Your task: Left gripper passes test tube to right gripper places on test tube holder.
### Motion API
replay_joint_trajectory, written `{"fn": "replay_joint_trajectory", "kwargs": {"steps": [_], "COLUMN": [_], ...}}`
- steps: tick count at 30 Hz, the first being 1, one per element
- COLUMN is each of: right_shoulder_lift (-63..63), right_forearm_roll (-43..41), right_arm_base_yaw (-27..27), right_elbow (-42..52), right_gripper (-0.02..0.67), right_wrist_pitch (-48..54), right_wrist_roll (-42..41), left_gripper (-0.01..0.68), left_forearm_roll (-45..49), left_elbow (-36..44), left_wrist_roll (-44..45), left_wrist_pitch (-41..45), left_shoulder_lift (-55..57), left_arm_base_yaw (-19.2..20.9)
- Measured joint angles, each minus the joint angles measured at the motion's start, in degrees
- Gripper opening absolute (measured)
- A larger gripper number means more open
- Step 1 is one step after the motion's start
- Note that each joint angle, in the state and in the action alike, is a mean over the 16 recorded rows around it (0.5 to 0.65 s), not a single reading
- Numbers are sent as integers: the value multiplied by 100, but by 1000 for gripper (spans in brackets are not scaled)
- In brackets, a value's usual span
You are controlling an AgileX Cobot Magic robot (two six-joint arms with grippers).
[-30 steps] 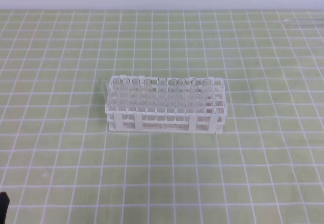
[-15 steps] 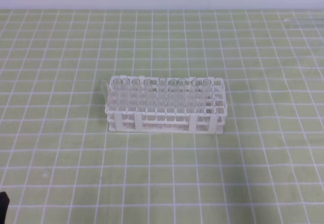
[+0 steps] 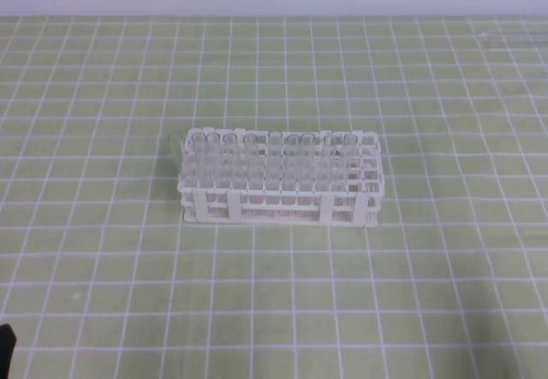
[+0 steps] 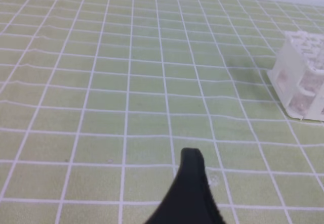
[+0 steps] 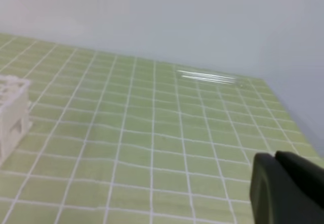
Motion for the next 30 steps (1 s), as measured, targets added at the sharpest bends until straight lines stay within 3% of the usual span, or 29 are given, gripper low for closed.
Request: {"fn": "replay_joint_trajectory", "kwargs": {"steps": [9,24,30], "right_shoulder_lift": [-389,-495,-504], "right_forearm_roll": [210,1914,2020], "right_arm_base_yaw": [-179,-171,-171], "right_elbow": [233,259,259], "right_gripper": [-17,-17,-17], "right_wrist_pitch": [73,774,851], "right_wrist_roll": [263,-1605,-1809], "left_gripper": [522,522,522], "left_forearm_roll": [-2,-4,-2], "left_elbow": [0,4,0], "left_wrist_roll": [0,-2,-2], "left_wrist_pitch": [10,-21,-15], "left_shoulder_lift": [-21,-31,-21], "left_arm_base_yaw": [0,-1,0]}}
